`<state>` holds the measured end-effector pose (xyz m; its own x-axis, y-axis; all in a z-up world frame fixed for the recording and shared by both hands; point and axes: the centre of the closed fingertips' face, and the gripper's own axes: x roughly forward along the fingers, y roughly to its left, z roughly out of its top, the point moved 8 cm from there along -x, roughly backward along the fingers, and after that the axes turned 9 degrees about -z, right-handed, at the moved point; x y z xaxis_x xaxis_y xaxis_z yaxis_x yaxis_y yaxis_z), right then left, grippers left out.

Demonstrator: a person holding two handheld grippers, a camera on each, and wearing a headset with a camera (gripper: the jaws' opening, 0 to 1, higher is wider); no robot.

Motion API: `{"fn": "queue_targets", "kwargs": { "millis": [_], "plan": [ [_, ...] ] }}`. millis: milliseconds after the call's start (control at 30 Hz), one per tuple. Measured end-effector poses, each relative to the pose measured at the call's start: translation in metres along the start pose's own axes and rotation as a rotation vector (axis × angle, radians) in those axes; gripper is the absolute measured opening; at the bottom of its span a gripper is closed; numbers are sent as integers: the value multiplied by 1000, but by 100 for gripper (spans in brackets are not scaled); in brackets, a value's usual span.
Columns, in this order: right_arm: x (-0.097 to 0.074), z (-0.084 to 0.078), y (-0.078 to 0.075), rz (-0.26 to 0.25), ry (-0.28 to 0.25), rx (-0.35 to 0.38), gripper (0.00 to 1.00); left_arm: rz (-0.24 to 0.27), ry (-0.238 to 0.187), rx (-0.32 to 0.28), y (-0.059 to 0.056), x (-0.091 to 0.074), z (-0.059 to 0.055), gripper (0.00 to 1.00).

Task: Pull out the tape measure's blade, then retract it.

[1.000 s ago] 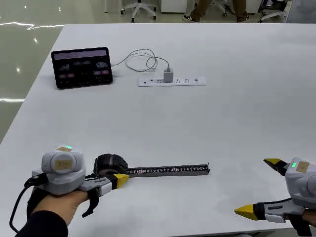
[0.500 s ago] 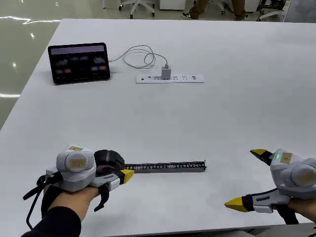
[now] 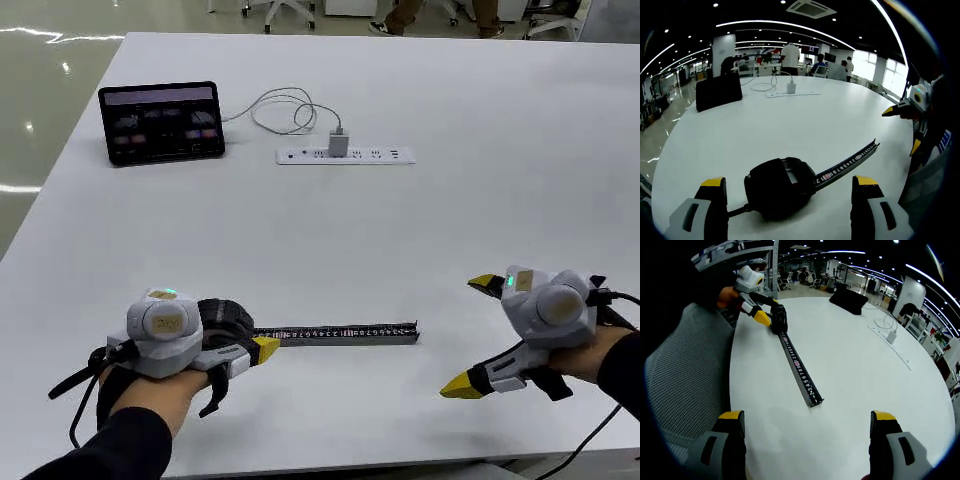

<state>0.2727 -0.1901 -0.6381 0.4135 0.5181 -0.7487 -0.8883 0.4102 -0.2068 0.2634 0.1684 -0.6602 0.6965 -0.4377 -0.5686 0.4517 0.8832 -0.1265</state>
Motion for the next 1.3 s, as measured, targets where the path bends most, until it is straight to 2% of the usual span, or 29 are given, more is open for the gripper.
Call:
{"fn": "queue_targets", "kwargs": {
  "millis": [33, 67, 200, 267, 367, 500, 567, 667, 967, 1300],
  "plan": [
    [3, 0, -1, 6, 5, -22, 100, 3, -1, 21, 0, 0, 0, 100],
    [6, 1, -1, 30, 16, -53, 100, 2, -9, 15, -2, 2, 0, 100],
    [17, 6, -4, 77, 45, -99, 100, 2, -18, 13, 0, 3, 0, 100],
    [22, 8, -6, 111, 61, -137, 97, -1, -13, 6, 0, 4, 0, 100],
    [28, 12, -11, 133, 93, -174, 91, -5, -4, 1, 0, 5, -2, 100],
    [36, 19, -19, 154, 121, -206, 91, -3, 1, 1, 0, 5, -3, 100],
    [41, 19, -19, 189, 148, -221, 89, -2, 5, -7, 1, 6, -3, 100],
    [49, 20, -19, 204, 176, -260, 88, -3, 7, -18, 1, 6, -4, 100],
    [62, 26, -22, 234, 194, -285, 81, -3, 4, -28, 1, 5, -5, 100],
    [71, 18, -22, 231, 223, -318, 59, -5, 9, -35, 1, 6, -7, 100]
  ]
}}
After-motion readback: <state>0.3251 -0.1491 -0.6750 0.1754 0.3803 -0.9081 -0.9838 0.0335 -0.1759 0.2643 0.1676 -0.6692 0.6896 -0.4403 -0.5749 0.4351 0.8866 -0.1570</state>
